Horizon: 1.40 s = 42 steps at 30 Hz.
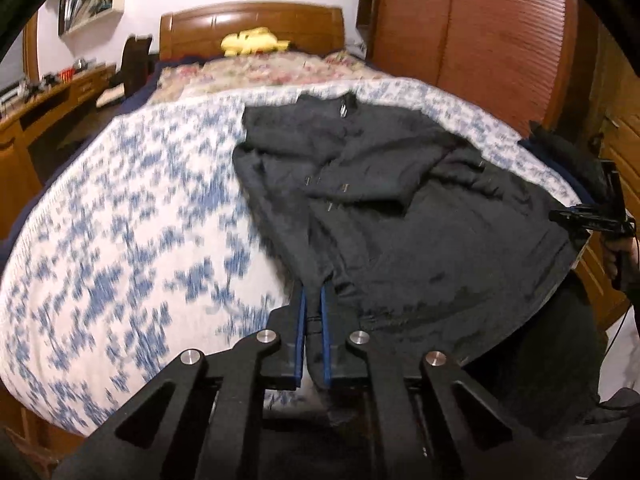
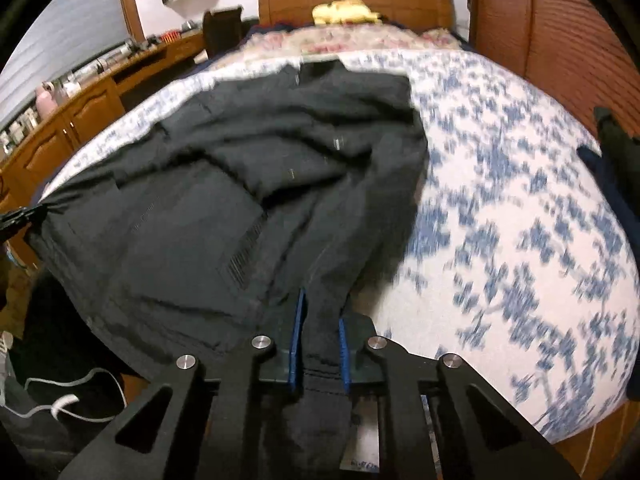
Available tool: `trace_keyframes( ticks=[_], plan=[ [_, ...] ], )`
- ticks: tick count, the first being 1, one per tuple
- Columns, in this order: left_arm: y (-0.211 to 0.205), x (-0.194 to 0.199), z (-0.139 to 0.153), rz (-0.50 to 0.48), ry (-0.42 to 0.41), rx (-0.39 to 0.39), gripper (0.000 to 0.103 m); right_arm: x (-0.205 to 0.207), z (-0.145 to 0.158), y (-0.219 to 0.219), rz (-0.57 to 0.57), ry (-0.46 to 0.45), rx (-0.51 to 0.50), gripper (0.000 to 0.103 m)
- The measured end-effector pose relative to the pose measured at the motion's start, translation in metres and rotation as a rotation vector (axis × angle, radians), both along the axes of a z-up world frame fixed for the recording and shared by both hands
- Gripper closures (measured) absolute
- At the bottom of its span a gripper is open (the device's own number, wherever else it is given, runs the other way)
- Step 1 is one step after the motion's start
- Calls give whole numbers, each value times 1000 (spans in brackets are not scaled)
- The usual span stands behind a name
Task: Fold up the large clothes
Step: 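Lift the hem with both grippers and fold it toward the collar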
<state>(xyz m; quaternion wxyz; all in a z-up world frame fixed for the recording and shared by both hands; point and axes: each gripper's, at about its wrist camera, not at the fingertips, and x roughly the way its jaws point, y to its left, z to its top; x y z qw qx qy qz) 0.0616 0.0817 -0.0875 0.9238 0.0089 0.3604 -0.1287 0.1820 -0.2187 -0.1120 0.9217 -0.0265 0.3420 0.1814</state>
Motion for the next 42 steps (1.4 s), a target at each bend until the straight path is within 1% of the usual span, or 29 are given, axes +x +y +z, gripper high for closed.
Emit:
trace_keyframes(
  ticks=[2, 5, 10, 12, 16, 18, 20, 24, 27, 28, 30, 34, 35, 36, 37, 40, 42],
  plan=[
    [-4, -1, 15, -9, -34, 1, 96, -3, 19, -3, 2, -42, 36, 90],
    [-12, 1, 45, -24, -97, 8, 96, -9, 52, -6, 7, -113, 92, 92],
    [-16, 1, 90, -21, -186, 1, 97, -23, 97, -4, 23, -203, 133, 93],
    [-17, -6, 111, -24, -226, -1, 97, -36, 114, -8, 32, -238, 147, 93],
    [-17, -22, 143, -20, -294, 8, 97, -69, 142, -15, 38, -301, 154, 94],
    [-16, -36, 164, -25, -337, 12, 97, -87, 153, -21, 41, -326, 153, 94],
    [-15, -47, 181, -27, -371, 13, 97, -108, 164, -25, 43, -359, 134, 94],
    [-14, -71, 207, -37, -435, 3, 97, -159, 184, -37, 44, -430, 137, 94],
    [-13, -79, 219, -37, -470, -3, 97, -190, 189, -45, 38, -470, 137, 94],
    [-12, -77, 219, -33, -475, -5, 97, -194, 191, -48, 32, -477, 134, 94],
    [-13, -62, 215, -23, -462, -9, 97, -192, 182, -56, 13, -473, 133, 94],
    [-14, -16, 189, -4, -391, -18, 97, -162, 163, -46, -13, -413, 119, 94],
    [-15, -11, 184, 3, -380, -16, 97, -150, 156, -43, -17, -396, 116, 94],
    [-14, 6, 174, 17, -361, -15, 97, -134, 148, -40, -20, -377, 113, 94],
    [-12, 22, 163, 31, -345, -15, 97, -122, 146, -37, -23, -367, 112, 94],
    [-4, 60, 139, 71, -306, -30, 97, -77, 129, -28, -46, -340, 106, 94],
    [-2, 80, 126, 100, -294, -34, 97, -47, 122, -21, -71, -335, 107, 94]
  ],
)
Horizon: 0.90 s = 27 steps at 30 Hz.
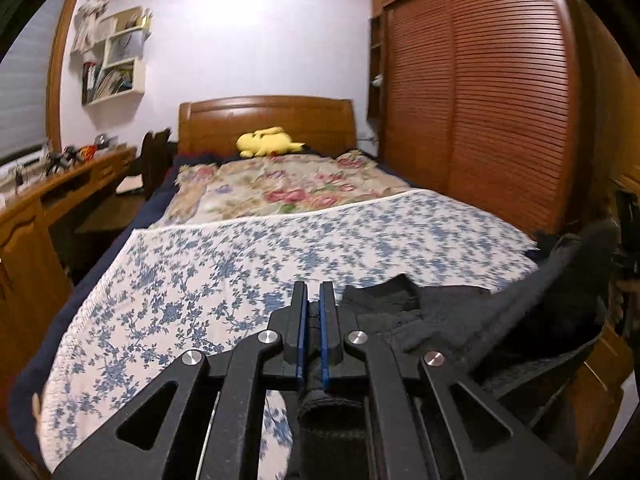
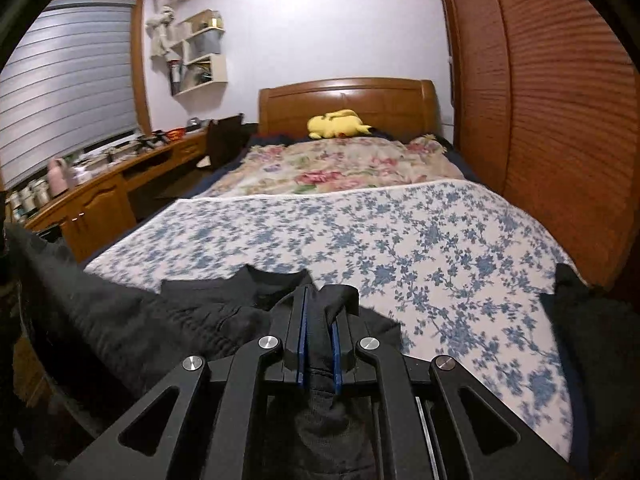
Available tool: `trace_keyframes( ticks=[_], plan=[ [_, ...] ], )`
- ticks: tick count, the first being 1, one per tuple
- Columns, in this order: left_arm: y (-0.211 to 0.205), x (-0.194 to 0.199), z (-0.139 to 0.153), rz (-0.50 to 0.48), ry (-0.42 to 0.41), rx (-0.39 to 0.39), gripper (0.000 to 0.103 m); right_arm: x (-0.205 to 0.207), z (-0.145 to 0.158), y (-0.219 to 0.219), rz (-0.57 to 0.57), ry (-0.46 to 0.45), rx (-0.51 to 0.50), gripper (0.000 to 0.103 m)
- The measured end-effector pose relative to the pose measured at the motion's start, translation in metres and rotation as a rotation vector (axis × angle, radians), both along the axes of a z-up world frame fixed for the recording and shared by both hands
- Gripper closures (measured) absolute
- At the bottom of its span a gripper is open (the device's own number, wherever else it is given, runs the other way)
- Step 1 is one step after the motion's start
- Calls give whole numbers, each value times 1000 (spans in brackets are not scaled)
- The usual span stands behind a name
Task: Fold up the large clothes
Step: 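Lift the hem with both grippers and fold it toward the collar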
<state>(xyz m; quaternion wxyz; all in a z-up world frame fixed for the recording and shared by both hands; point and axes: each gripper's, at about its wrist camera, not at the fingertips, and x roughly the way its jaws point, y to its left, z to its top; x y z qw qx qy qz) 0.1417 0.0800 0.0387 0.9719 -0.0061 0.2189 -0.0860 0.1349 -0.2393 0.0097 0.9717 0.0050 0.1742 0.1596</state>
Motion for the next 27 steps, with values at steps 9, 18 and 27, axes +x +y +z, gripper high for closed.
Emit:
trace_keyframes(
  ticks=[9, 18, 27],
  plan=[
    [6, 70, -36, 26, 29, -71, 97, 86, -6, 21, -72, 17, 4, 92],
    [4, 107, -65, 51, 72, -69, 97, 140, -25, 56, -80, 70, -70, 92],
    [-1, 121, -81, 92, 136, -38, 97, 180, -43, 71, -91, 123, -100, 86]
  ],
)
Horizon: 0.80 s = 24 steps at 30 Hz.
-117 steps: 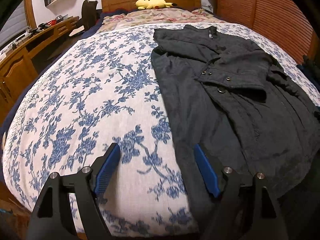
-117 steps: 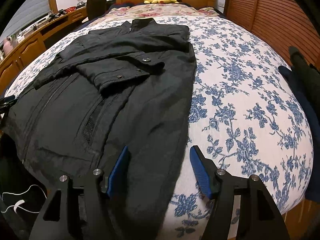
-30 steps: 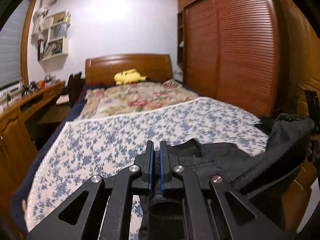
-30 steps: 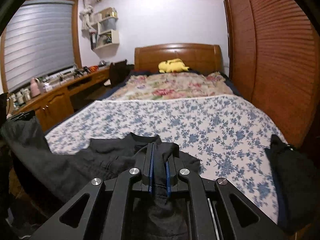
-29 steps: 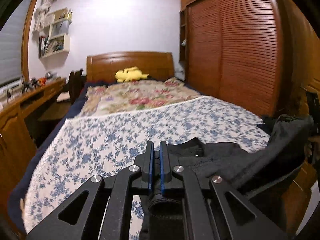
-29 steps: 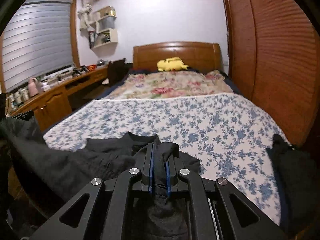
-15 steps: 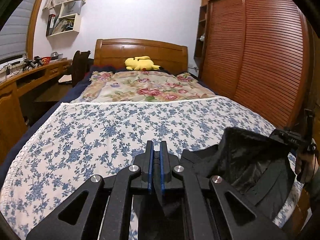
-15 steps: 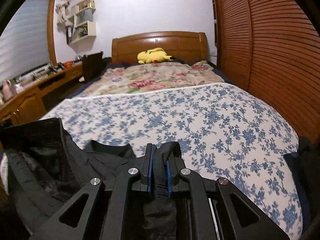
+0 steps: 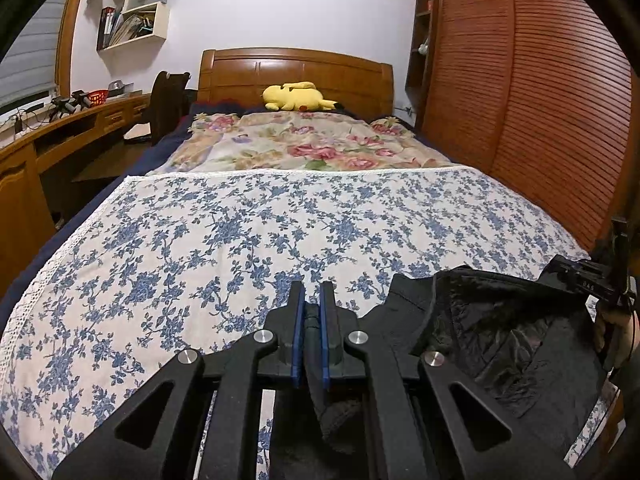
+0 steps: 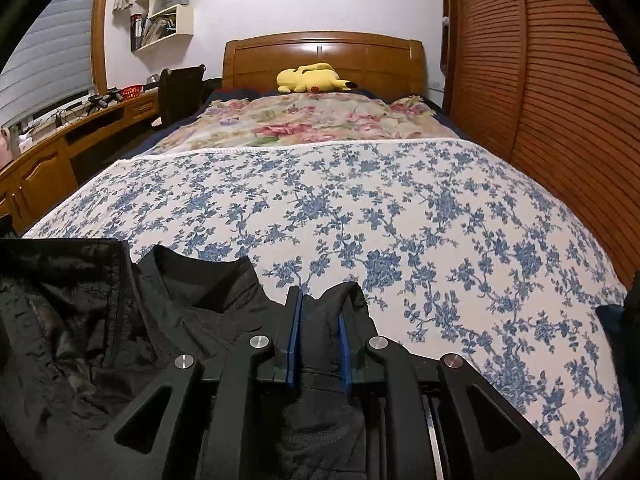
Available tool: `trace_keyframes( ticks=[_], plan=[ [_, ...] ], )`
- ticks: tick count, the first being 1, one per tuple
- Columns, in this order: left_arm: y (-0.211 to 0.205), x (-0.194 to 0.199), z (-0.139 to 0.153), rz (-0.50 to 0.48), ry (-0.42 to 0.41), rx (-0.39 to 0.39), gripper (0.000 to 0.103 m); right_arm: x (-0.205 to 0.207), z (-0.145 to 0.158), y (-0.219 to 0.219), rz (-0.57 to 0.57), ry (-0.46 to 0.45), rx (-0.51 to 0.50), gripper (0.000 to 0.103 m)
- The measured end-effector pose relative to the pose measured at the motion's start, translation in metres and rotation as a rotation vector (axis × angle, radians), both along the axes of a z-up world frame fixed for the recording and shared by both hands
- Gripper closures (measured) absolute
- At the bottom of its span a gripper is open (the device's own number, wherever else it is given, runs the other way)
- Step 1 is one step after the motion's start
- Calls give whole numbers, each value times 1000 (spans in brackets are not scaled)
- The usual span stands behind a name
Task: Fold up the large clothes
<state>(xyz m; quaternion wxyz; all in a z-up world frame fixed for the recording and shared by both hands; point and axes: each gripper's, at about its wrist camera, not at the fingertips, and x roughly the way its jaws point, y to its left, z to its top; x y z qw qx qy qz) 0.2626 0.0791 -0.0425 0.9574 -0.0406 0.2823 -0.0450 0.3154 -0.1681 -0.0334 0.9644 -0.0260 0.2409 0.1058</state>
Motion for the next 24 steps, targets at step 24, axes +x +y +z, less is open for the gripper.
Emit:
trace_keyframes(
  ticks=[24],
  plan=[
    [-1, -34, 13, -32, -2, 16, 72, -34, 21, 65, 210, 15, -53, 49]
  ],
)
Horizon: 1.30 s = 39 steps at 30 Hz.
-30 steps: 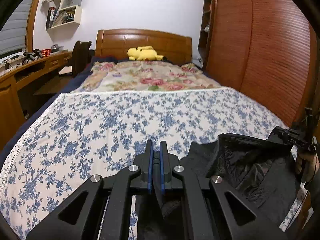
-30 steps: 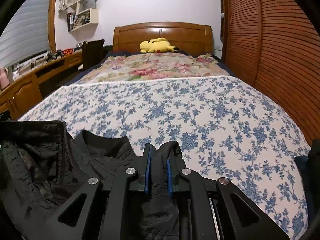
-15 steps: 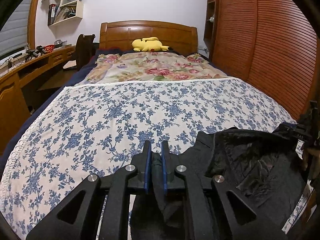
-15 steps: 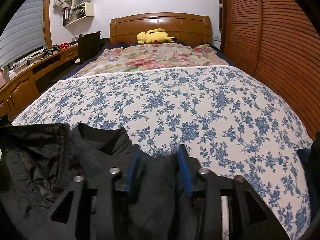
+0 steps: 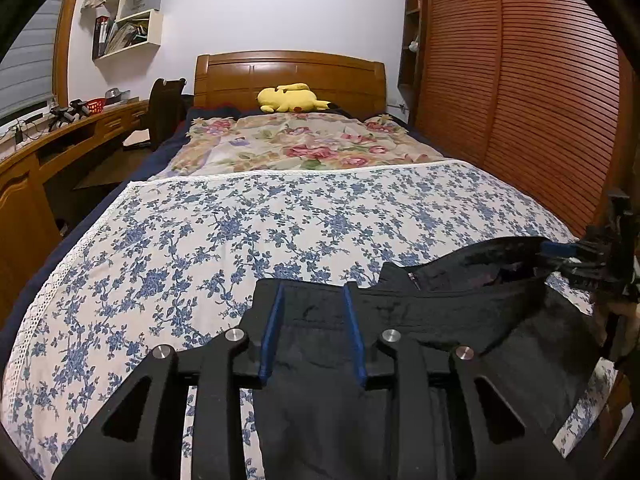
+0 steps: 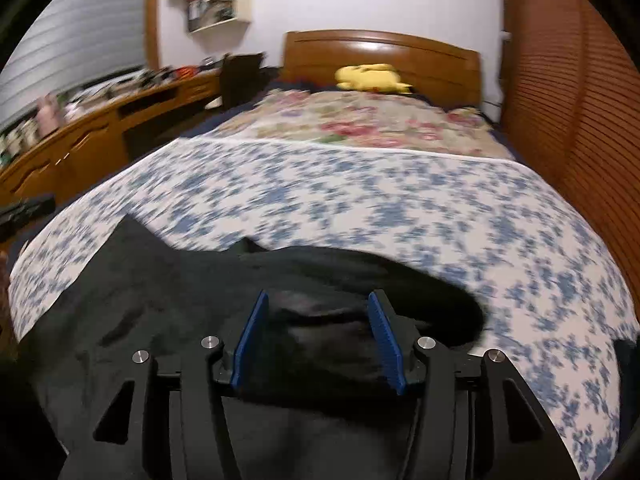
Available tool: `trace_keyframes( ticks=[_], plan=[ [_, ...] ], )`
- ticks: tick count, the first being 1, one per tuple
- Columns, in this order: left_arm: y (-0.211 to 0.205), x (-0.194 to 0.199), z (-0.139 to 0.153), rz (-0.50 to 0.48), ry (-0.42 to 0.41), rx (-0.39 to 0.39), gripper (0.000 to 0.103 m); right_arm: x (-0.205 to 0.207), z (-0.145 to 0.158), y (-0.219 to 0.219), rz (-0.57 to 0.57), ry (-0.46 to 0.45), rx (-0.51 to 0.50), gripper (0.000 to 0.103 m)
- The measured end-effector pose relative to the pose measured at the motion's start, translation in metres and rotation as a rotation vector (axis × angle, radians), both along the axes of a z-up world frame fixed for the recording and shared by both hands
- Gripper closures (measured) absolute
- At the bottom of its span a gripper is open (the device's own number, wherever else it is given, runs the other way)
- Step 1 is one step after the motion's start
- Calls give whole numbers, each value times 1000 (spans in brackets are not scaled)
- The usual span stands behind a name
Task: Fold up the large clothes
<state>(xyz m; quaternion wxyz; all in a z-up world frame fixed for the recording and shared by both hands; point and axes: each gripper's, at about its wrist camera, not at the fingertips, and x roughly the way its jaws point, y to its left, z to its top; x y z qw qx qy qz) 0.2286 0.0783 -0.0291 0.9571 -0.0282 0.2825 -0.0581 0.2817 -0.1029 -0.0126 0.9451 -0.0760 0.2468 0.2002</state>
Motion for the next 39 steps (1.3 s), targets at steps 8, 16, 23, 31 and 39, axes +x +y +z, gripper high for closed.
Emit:
trace_keyframes(
  ticks=[8, 16, 23, 31, 39],
  plan=[
    [-1, -8, -8, -35, 26, 10, 68, 21, -9, 51, 117, 73, -62, 49],
    [2, -20, -12, -48, 26, 11, 65, 79, -22, 77, 170, 213, -89, 49],
    [7, -24, -15, -46, 30, 7, 57, 119, -34, 90, 197, 305, -123, 49],
    [9, -21, -17, -41, 40, -1, 50, 135, -46, 103, 261, 375, -129, 49],
    [6, -18, -22, -50, 52, 3, 46, 132, -56, 115, 298, 369, -227, 101]
  ],
)
